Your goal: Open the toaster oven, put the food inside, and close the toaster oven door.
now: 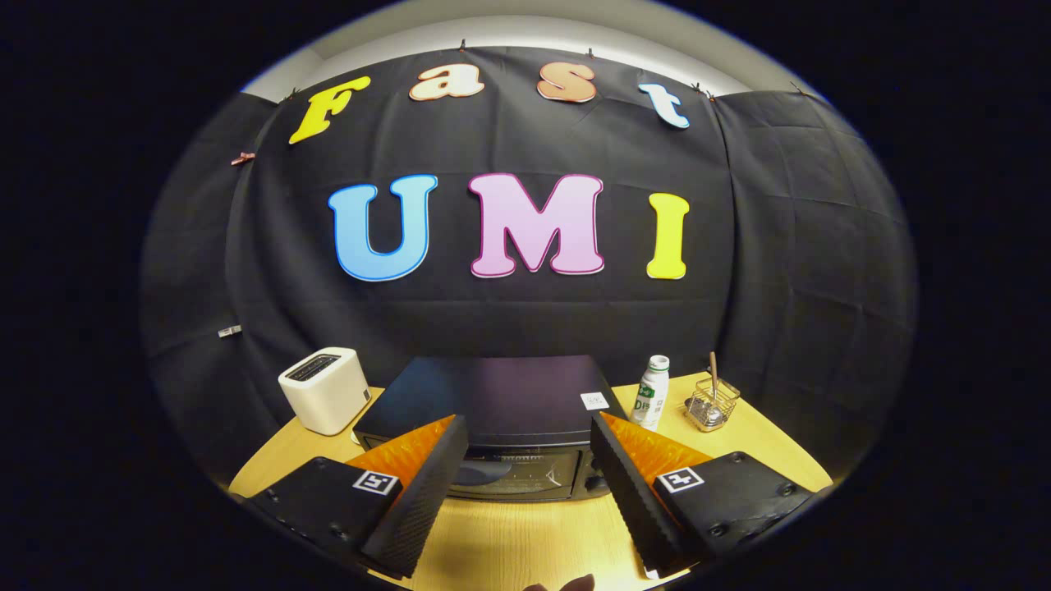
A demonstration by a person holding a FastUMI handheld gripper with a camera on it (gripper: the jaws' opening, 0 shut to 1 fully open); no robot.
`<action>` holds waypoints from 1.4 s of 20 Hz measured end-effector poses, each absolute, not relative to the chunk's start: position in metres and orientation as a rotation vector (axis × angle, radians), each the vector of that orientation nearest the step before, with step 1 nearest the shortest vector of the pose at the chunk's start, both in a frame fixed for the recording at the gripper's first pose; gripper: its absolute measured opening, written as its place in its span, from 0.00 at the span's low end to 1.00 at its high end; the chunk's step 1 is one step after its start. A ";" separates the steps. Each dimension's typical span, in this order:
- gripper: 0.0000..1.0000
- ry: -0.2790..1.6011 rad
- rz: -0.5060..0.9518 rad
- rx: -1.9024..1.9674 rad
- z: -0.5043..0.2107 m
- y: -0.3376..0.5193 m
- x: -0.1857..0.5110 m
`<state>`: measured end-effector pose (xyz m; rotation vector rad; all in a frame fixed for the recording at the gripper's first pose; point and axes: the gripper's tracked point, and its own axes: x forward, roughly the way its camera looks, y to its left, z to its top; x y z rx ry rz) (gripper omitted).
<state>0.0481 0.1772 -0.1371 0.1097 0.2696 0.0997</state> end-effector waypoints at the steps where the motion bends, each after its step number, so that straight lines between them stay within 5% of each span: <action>1: 0.98 0.285 0.100 0.111 -0.147 0.183 0.050; 12: 0.98 0.487 0.100 0.147 -0.240 0.227 0.076; 28: 0.99 0.420 0.091 0.025 -0.215 0.263 0.093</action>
